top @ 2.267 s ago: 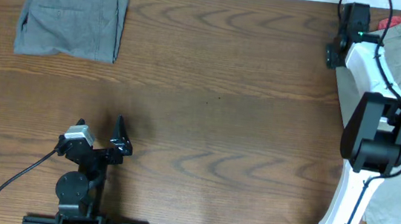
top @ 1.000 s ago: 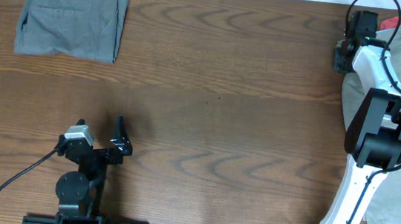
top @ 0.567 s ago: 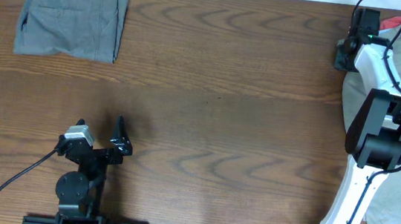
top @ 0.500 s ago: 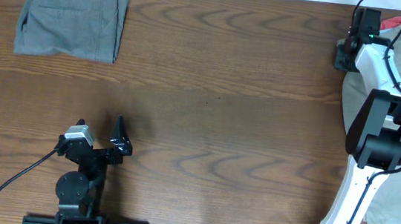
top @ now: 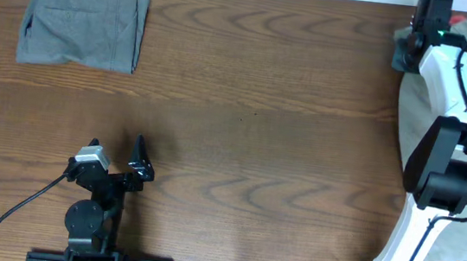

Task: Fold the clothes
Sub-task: 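Close the right gripper on the khaki shorts waistband corner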

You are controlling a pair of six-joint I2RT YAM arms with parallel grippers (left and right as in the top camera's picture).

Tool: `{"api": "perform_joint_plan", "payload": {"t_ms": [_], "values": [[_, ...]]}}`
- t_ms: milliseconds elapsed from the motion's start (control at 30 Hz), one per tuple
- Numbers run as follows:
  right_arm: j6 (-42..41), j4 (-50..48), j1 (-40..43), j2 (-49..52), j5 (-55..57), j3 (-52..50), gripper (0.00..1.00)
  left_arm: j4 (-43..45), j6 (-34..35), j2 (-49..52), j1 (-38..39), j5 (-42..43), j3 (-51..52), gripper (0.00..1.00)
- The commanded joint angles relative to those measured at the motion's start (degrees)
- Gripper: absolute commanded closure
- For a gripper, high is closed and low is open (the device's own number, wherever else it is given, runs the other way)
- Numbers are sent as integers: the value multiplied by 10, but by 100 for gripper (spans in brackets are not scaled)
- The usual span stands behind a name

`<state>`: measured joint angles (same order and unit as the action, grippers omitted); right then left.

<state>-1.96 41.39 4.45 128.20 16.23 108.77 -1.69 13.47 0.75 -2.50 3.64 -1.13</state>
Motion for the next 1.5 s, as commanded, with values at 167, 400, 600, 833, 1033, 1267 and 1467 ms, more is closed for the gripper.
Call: {"api": "perform_joint_plan", "payload": {"t_ms": [167, 400, 600, 833, 1033, 1267, 1467], "values": [[-12, -4, -63, -42, -19, 11, 86, -21, -1, -1, 1, 2, 9, 2], [-19, -3, -62, -42, -19, 11, 87, -21, -1, -1, 1, 2, 9, 2], [-19, -2, -63, -42, -19, 11, 99, -21, -1, -1, 1, 2, 9, 2], [-13, -2, -63, -33, -58, 9, 57, -21, -1, -1, 1, 2, 9, 2], [28, -9, -66, 20, -80, 9, 46, -21, -1, -1, 1, 2, 9, 2], [35, -34, -66, 80, -62, 9, 43, -21, -1, -1, 1, 2, 9, 2], [42, -45, -67, 93, -66, 9, 45, -21, -1, -1, 1, 2, 9, 2]]}}
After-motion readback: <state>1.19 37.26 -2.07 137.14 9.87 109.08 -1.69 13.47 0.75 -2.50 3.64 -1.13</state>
